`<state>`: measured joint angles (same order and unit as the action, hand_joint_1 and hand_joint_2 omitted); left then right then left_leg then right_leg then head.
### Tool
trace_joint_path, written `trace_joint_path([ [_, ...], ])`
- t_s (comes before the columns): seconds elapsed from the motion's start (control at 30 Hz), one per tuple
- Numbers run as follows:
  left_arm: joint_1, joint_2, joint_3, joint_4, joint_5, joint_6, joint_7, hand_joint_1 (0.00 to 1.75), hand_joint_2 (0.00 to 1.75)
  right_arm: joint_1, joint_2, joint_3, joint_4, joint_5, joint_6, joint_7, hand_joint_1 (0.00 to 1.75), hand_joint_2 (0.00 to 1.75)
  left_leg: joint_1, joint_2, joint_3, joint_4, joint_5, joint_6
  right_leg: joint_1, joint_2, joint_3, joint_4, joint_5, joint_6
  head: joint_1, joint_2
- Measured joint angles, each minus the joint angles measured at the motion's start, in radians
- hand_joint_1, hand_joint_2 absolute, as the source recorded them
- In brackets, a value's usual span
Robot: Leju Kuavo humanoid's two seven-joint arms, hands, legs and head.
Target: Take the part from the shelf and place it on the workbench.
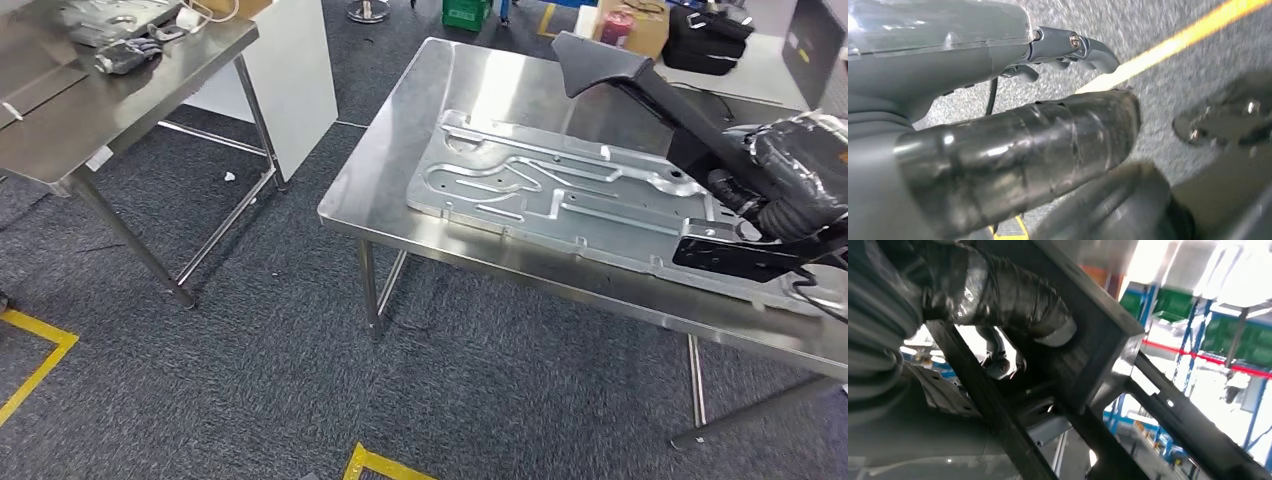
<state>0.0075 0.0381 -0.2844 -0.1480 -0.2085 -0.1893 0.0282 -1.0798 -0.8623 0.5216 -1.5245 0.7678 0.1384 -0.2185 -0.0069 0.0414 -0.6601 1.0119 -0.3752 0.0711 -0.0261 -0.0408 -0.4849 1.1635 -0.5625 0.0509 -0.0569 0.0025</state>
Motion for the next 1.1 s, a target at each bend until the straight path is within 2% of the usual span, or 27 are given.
trace_joint_path([
  [0.03,-0.003,0.0,0.0,0.0,0.001,0.0,0.002,0.0,0.0,-0.027,-0.005,0.015,0.011,0.001,0.021,0.007,1.75,1.75,-0.001,-0.009,0.01,0.001,-0.009,0.004,0.001,0.021,-0.043,0.056,-0.031,0.0,0.001,0.0],
  [0.07,-0.004,0.0,0.001,0.0,0.001,-0.001,0.003,0.0,0.0,-0.055,-0.01,0.032,0.024,0.002,0.042,0.012,1.75,1.75,-0.003,-0.02,0.022,0.001,-0.019,0.006,0.003,0.031,-0.084,0.096,-0.073,0.0,0.001,0.0],
  [0.1,-0.005,0.001,0.001,0.0,0.002,-0.001,0.004,0.0,0.0,-0.081,-0.015,0.05,0.038,0.002,0.059,0.015,1.75,1.75,-0.005,-0.031,0.035,0.001,-0.03,0.007,0.005,0.036,-0.117,0.114,-0.112,-0.001,0.001,0.0],
  [0.13,-0.004,0.001,0.002,0.0,0.002,-0.001,0.004,0.0,0.0,-0.103,-0.019,0.066,0.051,0.002,0.069,0.017,1.75,1.75,-0.007,-0.04,0.05,0.001,-0.042,0.008,0.008,0.037,-0.137,0.107,-0.136,-0.004,0.001,0.0],
  [0.17,-0.003,0.001,0.002,0.0,0.002,-0.001,0.004,0.0,0.0,-0.121,-0.024,0.082,0.063,0.002,0.075,0.018,1.75,1.75,-0.009,-0.049,0.067,0.001,-0.054,0.008,0.011,0.037,-0.146,0.075,-0.132,-0.01,0.001,0.0],
  [0.2,-0.002,0.001,0.002,0.0,0.002,-0.001,0.003,0.0,0.0,-0.137,-0.028,0.098,0.074,0.003,0.078,0.018,1.75,1.75,-0.012,-0.057,0.085,0.001,-0.066,0.007,0.014,0.037,-0.146,0.022,-0.093,-0.018,0.002,0.0],
  [0.27,0.001,-0.002,0.002,0.0,0.002,-0.001,0.001,0.0,0.0,-0.17,-0.038,0.132,0.093,0.006,0.082,0.017,1.75,1.75,-0.015,-0.068,0.114,0.003,-0.088,0.003,0.026,0.04,-0.143,-0.085,0.044,-0.04,0.001,0.0],
  [0.3,0.002,-0.004,0.002,0.0,0.002,-0.001,-0.001,0.0,0.0,-0.187,-0.043,0.148,0.1,0.007,0.084,0.017,1.75,1.75,-0.016,-0.072,0.123,0.003,-0.097,-0.001,0.031,0.042,-0.141,-0.118,0.1,-0.049,0.0,0.0],
  [0.33,0.003,-0.005,0.003,0.0,0.003,-0.002,-0.003,0.0,0.0,-0.203,-0.047,0.162,0.106,0.01,0.088,0.017,1.75,1.75,-0.017,-0.075,0.128,0.008,-0.102,-0.006,0.034,0.044,-0.14,-0.133,0.131,-0.055,0.001,0.0],
  [0.4,0.005,-0.004,0.004,0.0,0.007,-0.003,-0.007,0.0,0.0,-0.239,-0.06,0.191,0.116,0.023,0.1,0.02,1.75,1.75,-0.019,-0.076,0.128,0.018,-0.104,-0.015,0.031,0.046,-0.125,-0.145,0.137,-0.063,0.003,0.0],
  [0.47,0.004,-0.002,0.008,0.0,0.012,-0.003,-0.007,0.0,0.0,-0.275,-0.075,0.225,0.128,0.042,0.118,0.024,1.75,1.75,-0.019,-0.068,0.108,0.061,-0.114,-0.025,0.024,0.043,-0.104,-0.159,0.136,-0.07,0.002,0.0],
  [0.53,0.004,-0.001,0.013,0.0,0.015,-0.003,-0.006,0.0,0.0,-0.299,-0.091,0.258,0.145,0.055,0.131,0.028,1.75,1.75,-0.009,-0.059,0.049,0.161,-0.155,-0.04,0.02,0.041,-0.089,-0.167,0.13,-0.076,0.0,0.0],
  [0.6,0.006,-0.001,0.016,0.0,0.017,-0.003,-0.006,0.0,0.0,-0.308,-0.103,0.283,0.16,0.059,0.134,0.029,1.75,1.75,0.005,-0.054,-0.024,0.262,-0.198,-0.055,0.018,0.041,-0.081,-0.168,0.12,-0.076,0.0,0.0],
  [0.63,0.007,-0.001,0.017,0.0,0.018,-0.003,-0.006,0.0,0.0,-0.31,-0.108,0.295,0.166,0.059,0.134,0.03,1.75,1.75,0.011,-0.052,-0.046,0.276,-0.196,-0.062,0.015,0.042,-0.075,-0.167,0.113,-0.073,-0.001,0.0],
  [0.67,0.008,-0.001,0.018,0.0,0.019,-0.003,-0.006,0.0,0.0,-0.312,-0.112,0.306,0.172,0.059,0.136,0.03,1.75,1.75,0.017,-0.05,-0.052,0.256,-0.171,-0.068,0.011,0.042,-0.069,-0.167,0.106,-0.069,-0.001,0.0],
  [0.73,0.009,0.0,0.02,0.0,0.022,-0.002,-0.006,0.0,0.0,-0.315,-0.122,0.325,0.184,0.059,0.141,0.036,1.75,1.75,0.025,-0.047,-0.021,0.136,-0.075,-0.077,0.004,0.043,-0.052,-0.164,0.09,-0.057,-0.001,0.0],
  [0.77,0.01,0.0,0.021,0.0,0.023,-0.002,-0.006,0.0,0.0,-0.316,-0.128,0.333,0.194,0.059,0.142,0.04,1.75,1.75,0.024,-0.047,-0.004,0.077,-0.046,-0.078,0.002,0.043,-0.046,-0.162,0.082,-0.051,0.0,0.0],
  [0.8,0.009,0.0,0.023,0.0,0.024,-0.002,-0.005,0.0,0.0,-0.317,-0.135,0.34,0.207,0.058,0.141,0.045,1.75,1.75,0.023,-0.047,0.008,0.036,-0.028,-0.073,0.001,0.043,-0.044,-0.161,0.076,-0.044,-0.001,0.0],
  [0.87,0.008,0.0,0.026,0.0,0.027,0.002,-0.005,0.0,0.0,-0.314,-0.153,0.353,0.241,0.05,0.135,0.053,1.75,1.75,0.019,-0.049,0.014,0.012,-0.03,-0.06,0.003,0.042,-0.045,-0.159,0.067,-0.032,0.001,0.0],
  [0.9,0.008,-0.001,0.028,0.001,0.028,0.003,-0.006,0.0,0.0,-0.311,-0.163,0.357,0.259,0.042,0.127,0.057,1.75,1.75,0.02,-0.05,0.016,0.01,-0.023,-0.056,0.004,0.041,-0.046,-0.159,0.066,-0.032,0.001,0.0],
  [0.97,0.011,-0.001,0.03,0.001,0.029,0.005,-0.006,0.0,0.0,-0.295,-0.179,0.362,0.294,0.021,0.104,0.063,1.75,1.75,0.021,-0.053,0.016,0.006,-0.019,-0.055,0.004,0.038,-0.042,-0.161,0.067,-0.038,0.004,0.0],
  [1.1,0.009,0.001,0.038,0.001,0.031,-0.003,-0.011,0.0,0.0,-0.224,-0.201,0.366,0.351,-0.02,0.048,0.074,1.75,1.75,0.019,-0.059,0.021,0.004,-0.026,-0.047,0.004,0.035,-0.027,-0.181,0.066,-0.04,0.004,0.0],
])
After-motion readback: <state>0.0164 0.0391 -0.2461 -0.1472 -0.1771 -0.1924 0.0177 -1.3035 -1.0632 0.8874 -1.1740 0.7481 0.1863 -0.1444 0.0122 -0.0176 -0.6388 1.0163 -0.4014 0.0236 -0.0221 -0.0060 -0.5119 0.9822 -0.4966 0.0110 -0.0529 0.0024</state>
